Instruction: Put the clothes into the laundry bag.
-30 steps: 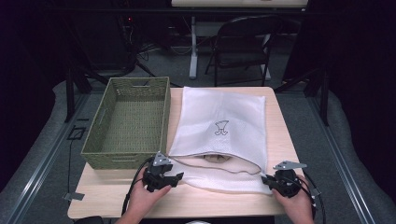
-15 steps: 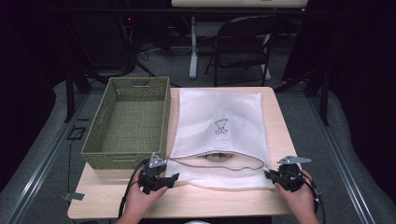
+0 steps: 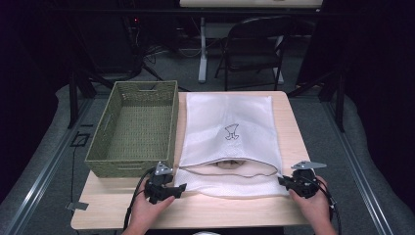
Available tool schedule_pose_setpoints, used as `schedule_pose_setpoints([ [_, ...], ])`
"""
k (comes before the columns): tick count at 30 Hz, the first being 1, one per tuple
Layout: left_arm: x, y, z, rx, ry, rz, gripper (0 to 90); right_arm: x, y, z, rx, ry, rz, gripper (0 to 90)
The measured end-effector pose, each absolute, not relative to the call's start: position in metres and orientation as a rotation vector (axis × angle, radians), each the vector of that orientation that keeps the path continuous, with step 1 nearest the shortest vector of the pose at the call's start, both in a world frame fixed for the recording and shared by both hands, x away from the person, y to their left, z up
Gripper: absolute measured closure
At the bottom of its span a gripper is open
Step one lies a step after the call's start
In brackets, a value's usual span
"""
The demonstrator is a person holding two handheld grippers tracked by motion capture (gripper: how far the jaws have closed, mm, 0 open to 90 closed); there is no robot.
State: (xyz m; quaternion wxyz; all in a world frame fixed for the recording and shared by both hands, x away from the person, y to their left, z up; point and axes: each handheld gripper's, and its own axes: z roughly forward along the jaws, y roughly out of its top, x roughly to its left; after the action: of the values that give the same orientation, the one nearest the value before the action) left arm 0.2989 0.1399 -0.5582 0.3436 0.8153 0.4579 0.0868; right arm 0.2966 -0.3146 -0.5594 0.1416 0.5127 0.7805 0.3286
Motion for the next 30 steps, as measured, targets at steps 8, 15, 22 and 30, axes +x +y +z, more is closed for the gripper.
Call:
schedule_pose_setpoints([
  [8,0.3020,0.1352,-0.5621,2.123,1.184,0.202,37.6,0.2953,-0.3142,-0.5605,1.478,2.248,0.949,81.6],
  [15,0.3042,0.1330,-0.5633,2.132,1.176,0.206,46.4,0.2942,-0.3146,-0.5610,1.479,2.244,0.953,81.6],
  [22,0.3047,0.1310,-0.5632,2.139,1.166,0.217,60.6,0.2937,-0.3141,-0.5613,1.477,2.241,0.954,81.7],
  [30,0.3046,0.1297,-0.5608,2.150,1.138,0.248,75.1,0.2927,-0.3134,-0.5605,1.468,2.238,0.960,81.7],
])
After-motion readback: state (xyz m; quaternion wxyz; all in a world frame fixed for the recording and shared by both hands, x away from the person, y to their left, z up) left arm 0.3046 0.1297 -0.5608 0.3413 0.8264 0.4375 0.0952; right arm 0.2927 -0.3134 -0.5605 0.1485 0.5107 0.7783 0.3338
